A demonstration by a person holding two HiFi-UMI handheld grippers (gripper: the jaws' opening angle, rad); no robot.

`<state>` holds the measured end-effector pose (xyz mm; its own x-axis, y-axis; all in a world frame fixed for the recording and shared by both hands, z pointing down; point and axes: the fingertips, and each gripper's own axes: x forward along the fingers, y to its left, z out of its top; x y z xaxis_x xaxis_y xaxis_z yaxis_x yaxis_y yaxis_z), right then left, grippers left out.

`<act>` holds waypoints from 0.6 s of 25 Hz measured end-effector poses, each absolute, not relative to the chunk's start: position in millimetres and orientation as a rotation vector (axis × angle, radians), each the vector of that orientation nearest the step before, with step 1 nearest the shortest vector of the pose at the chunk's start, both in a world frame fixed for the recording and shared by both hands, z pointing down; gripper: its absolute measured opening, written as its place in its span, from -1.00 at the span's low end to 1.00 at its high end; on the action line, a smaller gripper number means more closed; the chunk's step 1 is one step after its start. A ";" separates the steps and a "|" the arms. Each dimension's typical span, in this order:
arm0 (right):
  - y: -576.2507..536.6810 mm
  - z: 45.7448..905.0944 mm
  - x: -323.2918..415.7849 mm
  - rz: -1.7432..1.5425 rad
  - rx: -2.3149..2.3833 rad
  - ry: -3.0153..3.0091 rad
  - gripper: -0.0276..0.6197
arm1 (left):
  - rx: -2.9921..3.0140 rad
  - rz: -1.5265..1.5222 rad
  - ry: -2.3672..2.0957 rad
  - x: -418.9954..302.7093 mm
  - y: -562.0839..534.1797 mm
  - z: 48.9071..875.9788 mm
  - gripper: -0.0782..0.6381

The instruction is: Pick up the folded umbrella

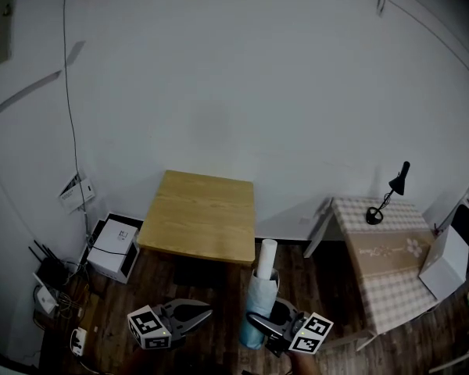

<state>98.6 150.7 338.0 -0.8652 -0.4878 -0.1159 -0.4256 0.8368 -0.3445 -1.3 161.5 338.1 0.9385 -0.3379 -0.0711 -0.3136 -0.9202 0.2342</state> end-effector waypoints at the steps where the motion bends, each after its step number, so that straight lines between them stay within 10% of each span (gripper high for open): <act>1: 156.1 341.9 107.0 -0.472 -0.706 2.814 -0.05 | 2.882 -0.166 -0.493 7.2 166.6 333.4 -0.75; 15: 204.5 364.4 145.2 -0.511 -0.697 2.693 -0.05 | 2.862 -0.087 -0.470 36.8 221.3 345.9 -0.75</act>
